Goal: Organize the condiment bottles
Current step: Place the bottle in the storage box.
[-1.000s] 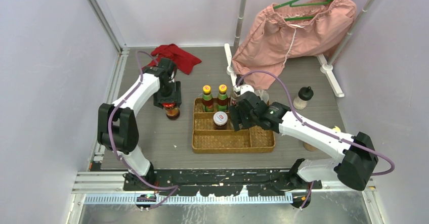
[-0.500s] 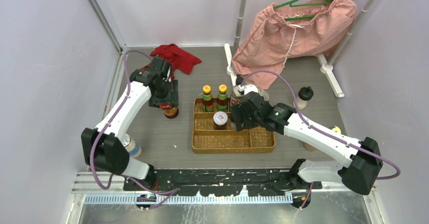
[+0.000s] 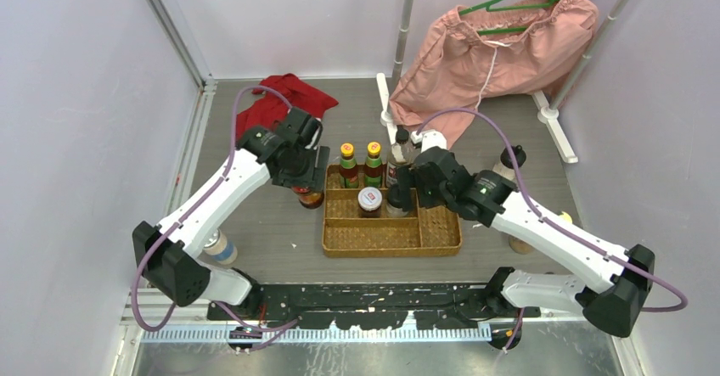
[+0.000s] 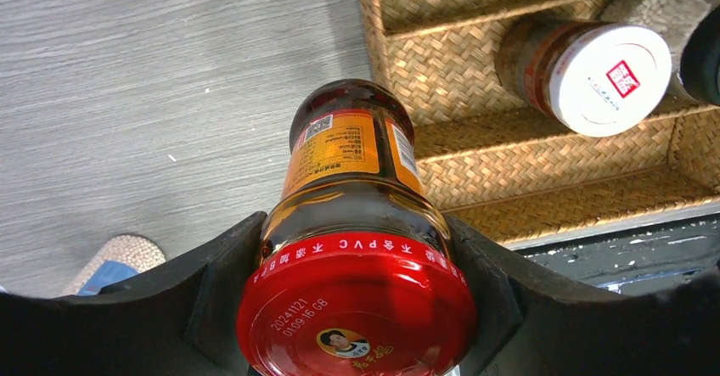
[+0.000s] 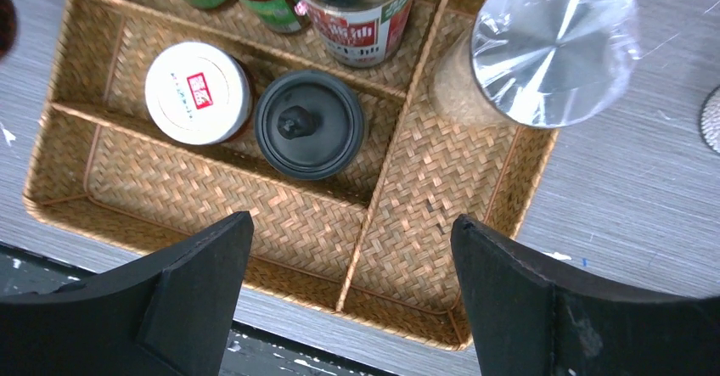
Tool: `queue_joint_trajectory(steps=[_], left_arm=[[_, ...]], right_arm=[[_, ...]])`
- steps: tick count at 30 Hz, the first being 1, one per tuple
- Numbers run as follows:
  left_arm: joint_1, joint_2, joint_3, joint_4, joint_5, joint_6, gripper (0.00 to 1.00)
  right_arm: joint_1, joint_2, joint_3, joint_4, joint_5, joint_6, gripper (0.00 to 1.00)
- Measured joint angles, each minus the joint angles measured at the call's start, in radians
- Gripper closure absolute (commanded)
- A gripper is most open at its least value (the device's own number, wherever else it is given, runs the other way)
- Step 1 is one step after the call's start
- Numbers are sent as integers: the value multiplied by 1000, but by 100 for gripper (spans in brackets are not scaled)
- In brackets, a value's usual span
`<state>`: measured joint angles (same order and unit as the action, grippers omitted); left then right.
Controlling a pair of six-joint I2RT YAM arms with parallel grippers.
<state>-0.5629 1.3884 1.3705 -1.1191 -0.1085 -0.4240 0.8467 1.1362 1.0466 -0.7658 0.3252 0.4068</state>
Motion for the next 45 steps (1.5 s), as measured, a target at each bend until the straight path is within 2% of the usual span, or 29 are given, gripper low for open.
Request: queue_joint_trajectory(steps=[11, 21, 31, 45], left_arm=[[-140, 8, 41, 0, -52, -63, 65], [-229, 90, 19, 111, -114, -110, 66], [-269, 172, 16, 160, -131, -124, 66], [-281, 181, -7, 196, -136, -145, 67]], right_arm=[[0, -59, 25, -33, 22, 21, 8], [0, -102, 11, -45, 29, 37, 8], [0, -111, -23, -51, 32, 38, 8], [0, -126, -60, -50, 32, 38, 8]])
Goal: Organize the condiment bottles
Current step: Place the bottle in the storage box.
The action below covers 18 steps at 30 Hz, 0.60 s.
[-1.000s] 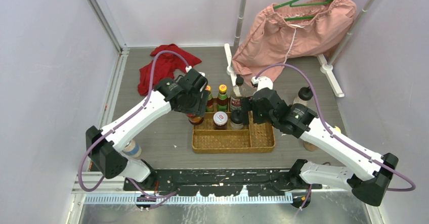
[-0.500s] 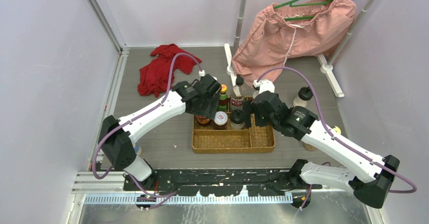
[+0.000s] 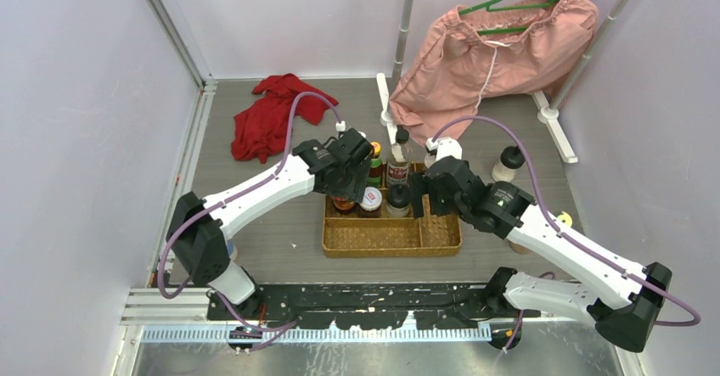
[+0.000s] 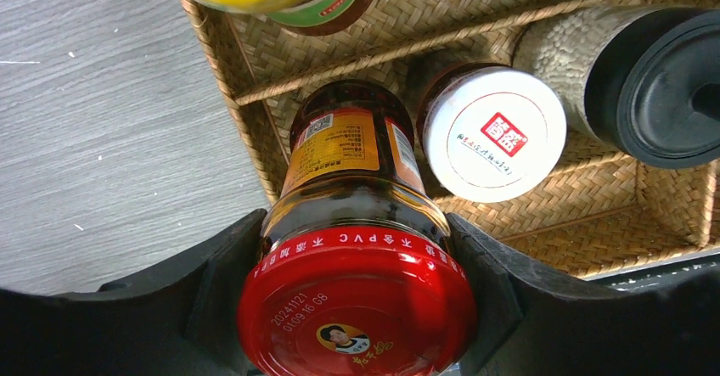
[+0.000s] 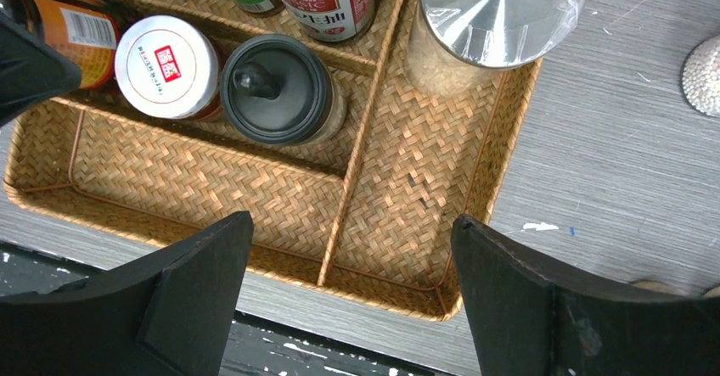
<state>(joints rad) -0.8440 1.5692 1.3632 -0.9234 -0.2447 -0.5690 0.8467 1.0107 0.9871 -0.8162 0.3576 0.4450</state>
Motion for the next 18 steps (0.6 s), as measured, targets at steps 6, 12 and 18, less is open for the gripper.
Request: queue_joint_trajectory(steps=[6, 12, 18], left_arm=[[-3, 16, -23, 7, -1, -3, 67], [-3, 19, -31, 11, -7, -7, 67], [-3, 26, -50, 31, -11, -8, 67]], right_arm=[[0, -18, -2, 0, 0, 3, 8], [0, -19, -6, 0, 0, 3, 8], [0, -19, -10, 0, 0, 3, 8]])
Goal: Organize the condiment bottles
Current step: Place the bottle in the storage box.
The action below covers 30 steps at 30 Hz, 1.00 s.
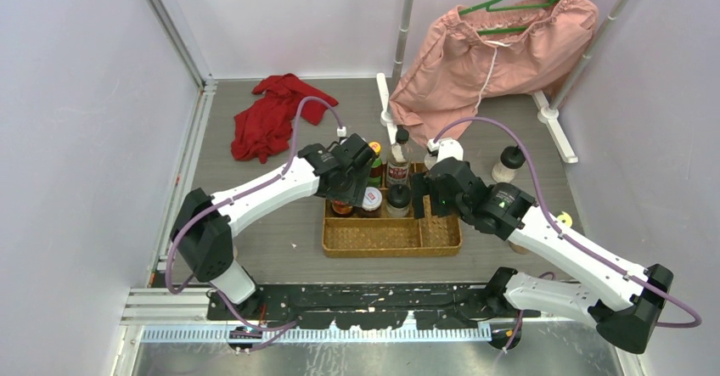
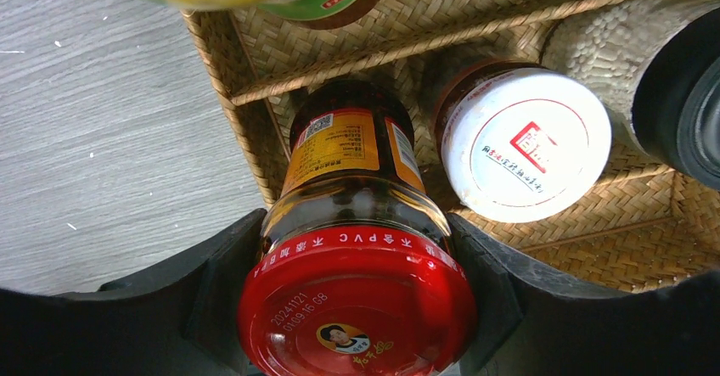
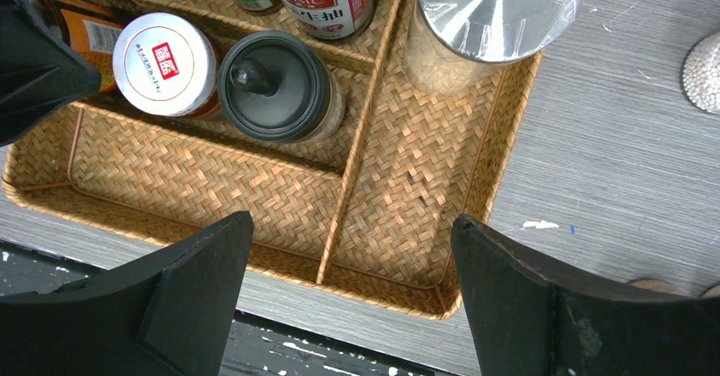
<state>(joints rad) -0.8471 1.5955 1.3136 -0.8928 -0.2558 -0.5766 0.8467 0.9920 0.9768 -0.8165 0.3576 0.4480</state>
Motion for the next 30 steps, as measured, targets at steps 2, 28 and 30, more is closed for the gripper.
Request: queue_joint_trajectory(steps=[2, 28, 30], left_arm=[[0, 5, -5, 2, -1, 0, 67], [0, 58, -11, 22, -25, 0, 59], [0, 58, -11, 21, -25, 0, 57]], right_arm=[[0, 0, 0, 0, 0, 0, 8], [0, 0, 0, 0, 0, -1, 8], [0, 0, 0, 0, 0, -1, 8]])
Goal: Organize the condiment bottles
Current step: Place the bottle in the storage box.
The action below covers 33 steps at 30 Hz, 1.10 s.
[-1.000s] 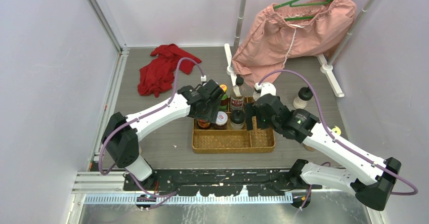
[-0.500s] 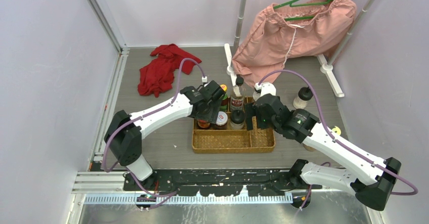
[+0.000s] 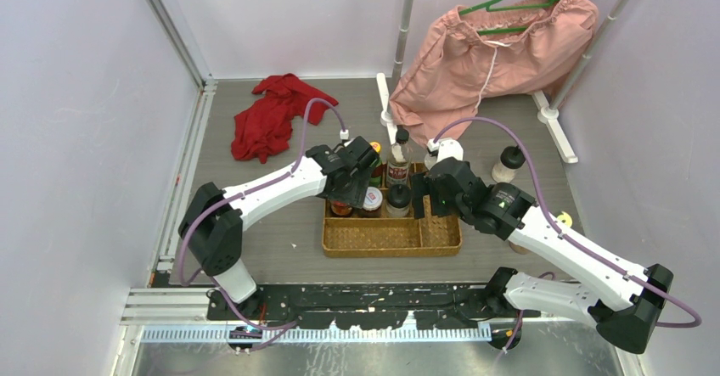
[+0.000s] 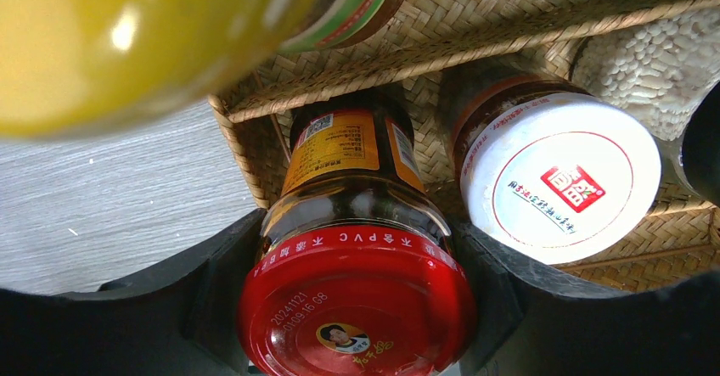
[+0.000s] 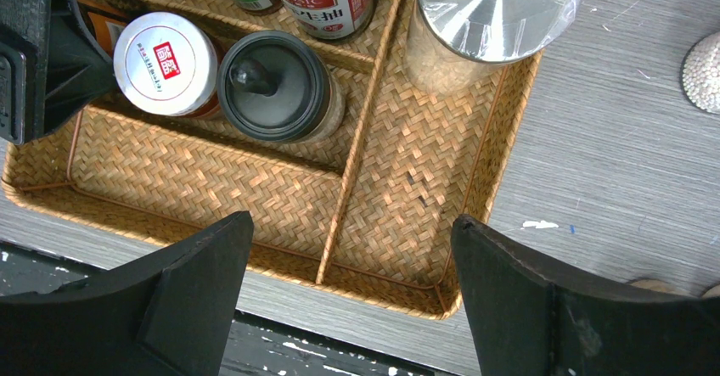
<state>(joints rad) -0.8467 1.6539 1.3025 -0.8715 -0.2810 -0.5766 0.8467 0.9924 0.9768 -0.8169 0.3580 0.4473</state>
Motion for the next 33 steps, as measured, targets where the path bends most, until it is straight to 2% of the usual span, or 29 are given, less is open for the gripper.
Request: queue_joint_trajectory(steps=[20, 33], left_arm=[[1, -3, -2, 1, -8, 0, 36], [2, -95, -83, 85, 5, 19, 21]], right_arm=[[0, 0, -11, 1, -1, 1, 7], [0, 0, -19, 5, -2, 4, 5]])
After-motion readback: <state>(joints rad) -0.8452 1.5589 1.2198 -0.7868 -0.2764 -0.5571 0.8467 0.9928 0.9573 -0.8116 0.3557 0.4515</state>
